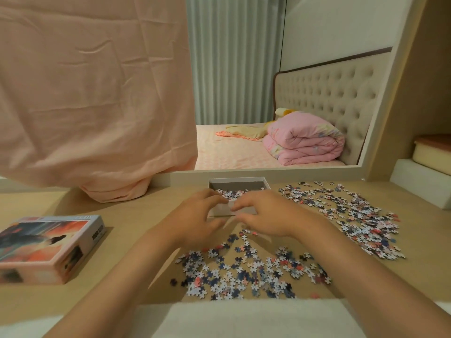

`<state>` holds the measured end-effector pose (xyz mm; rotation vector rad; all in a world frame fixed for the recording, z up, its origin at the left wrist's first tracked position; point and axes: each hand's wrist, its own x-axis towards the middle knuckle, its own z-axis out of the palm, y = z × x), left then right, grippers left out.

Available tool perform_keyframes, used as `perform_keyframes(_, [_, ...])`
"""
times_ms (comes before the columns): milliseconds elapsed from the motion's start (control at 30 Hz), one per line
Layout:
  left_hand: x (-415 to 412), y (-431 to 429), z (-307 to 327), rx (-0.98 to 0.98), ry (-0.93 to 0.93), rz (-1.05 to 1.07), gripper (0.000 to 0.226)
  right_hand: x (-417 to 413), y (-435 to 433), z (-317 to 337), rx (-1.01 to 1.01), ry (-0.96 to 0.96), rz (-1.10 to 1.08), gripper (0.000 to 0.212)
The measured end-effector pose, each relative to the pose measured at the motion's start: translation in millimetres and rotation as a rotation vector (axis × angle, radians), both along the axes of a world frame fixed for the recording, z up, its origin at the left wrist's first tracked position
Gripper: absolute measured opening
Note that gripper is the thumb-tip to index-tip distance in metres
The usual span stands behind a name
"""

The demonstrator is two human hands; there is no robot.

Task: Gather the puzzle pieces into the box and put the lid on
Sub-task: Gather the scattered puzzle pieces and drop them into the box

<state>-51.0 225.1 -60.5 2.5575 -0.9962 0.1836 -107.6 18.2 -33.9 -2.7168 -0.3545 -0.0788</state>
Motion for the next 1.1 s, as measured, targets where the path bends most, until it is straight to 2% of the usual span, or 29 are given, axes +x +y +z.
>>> perform_keyframes(133, [-35.2,23.1,-5.6,0.222,0.29,0.009,0.078,-41.7,13.9,-22.4,-0.214,0.182,0.091,0.076])
perform_keyframes(233, [-54.0,35.8,-11.7,0.312,0.371,-0.004,0.089,-55.0,15.0,-49.4,-0.303,0.225,0.133,0.087])
perform_keyframes(333, [-65.9,43.7,-22.0,0.342,0.35,-0.039,0.096,-53.8,13.4,-66.6,-0.325,0.188,0.141,0.089])
perform_keyframes(433, [-71.0,43.5,-33.8,0.349,0.274,-0.062,0.092,-48.2,10.3,-69.1,-0.297,0.128,0.095,0.085])
perform_keyframes(667, [-62.2,31.3,-46.6,0.252,0.178,-0.101,0.101,-47.5,-2.3,-50.0,-0.03,0.081,-0.01,0.07])
perform_keyframes(767, [-57.0,22.2,-47.8,0.204,0.194,-0.111,0.103,-48.3,-13.9,-48.1,-0.019,0.081,-0.035,0.064])
perform_keyframes(900, [-47.8,-3.8,-50.3,0.096,0.155,-0.072,0.081,-48.9,-25.2,-49.6,0.044,0.086,-0.054,0.063])
perform_keyframes(1000, [-46.8,-19.3,-48.1,-0.032,0.155,-0.103,0.055,-51.0,-29.6,-48.6,0.007,0.158,-0.023,0.086])
perform_keyframes(1100, [-47.7,-18.4,-44.2,-0.239,0.246,-0.067,0.042,-54.8,-28.0,-53.9,-0.185,0.215,0.075,0.109])
